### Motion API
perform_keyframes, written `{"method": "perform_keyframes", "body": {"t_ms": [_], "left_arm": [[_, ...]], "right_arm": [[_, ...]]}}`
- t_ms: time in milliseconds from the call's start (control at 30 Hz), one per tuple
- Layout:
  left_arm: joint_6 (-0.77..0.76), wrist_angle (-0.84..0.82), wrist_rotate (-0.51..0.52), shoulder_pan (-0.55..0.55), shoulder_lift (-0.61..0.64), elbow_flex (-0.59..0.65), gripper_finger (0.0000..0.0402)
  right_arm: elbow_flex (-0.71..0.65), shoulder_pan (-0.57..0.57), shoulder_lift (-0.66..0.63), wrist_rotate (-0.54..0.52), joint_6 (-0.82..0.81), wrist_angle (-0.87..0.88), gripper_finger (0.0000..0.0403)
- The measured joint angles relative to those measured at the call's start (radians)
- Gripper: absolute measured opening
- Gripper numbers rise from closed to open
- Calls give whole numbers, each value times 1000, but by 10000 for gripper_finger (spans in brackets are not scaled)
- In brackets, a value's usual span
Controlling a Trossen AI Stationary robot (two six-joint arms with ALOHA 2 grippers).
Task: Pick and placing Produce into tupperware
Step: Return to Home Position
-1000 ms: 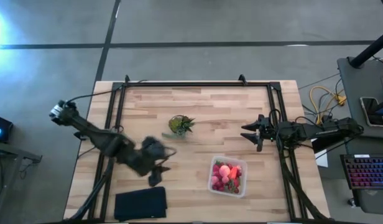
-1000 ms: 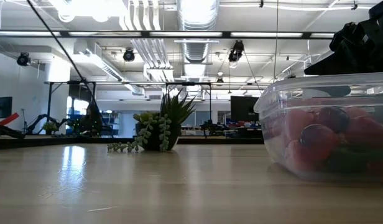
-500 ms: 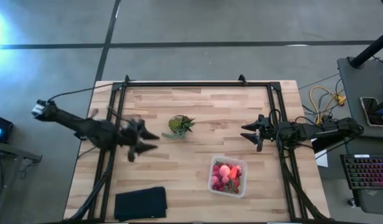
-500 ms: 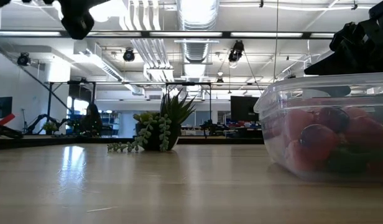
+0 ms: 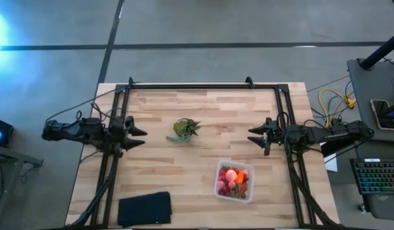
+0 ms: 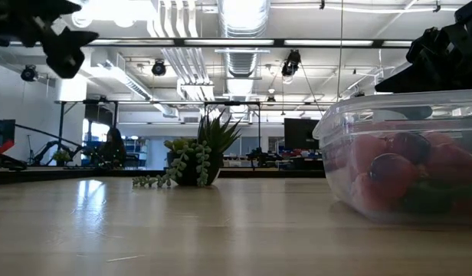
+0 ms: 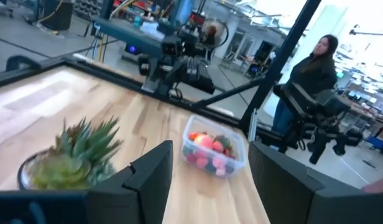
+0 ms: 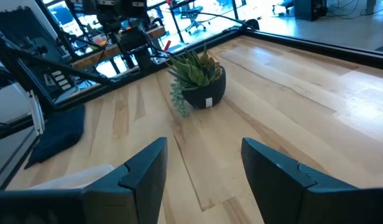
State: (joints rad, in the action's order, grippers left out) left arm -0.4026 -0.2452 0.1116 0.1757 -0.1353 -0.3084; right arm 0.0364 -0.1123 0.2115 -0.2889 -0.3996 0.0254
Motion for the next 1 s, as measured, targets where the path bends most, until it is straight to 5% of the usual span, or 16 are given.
{"method": "perform_keyframes", "body": {"t_ms": [167,633,1000], "left_arm": [[1,-65,42,0,118,58,196],[-50,-152,207,0,103,182,196],[-60,-143,223,0,62,188,196]], "right_arm": [[0,0,1,0,0,-1,199],[0,0,1,0,0,0,199],[0,0,1,0,0,0,199]]}}
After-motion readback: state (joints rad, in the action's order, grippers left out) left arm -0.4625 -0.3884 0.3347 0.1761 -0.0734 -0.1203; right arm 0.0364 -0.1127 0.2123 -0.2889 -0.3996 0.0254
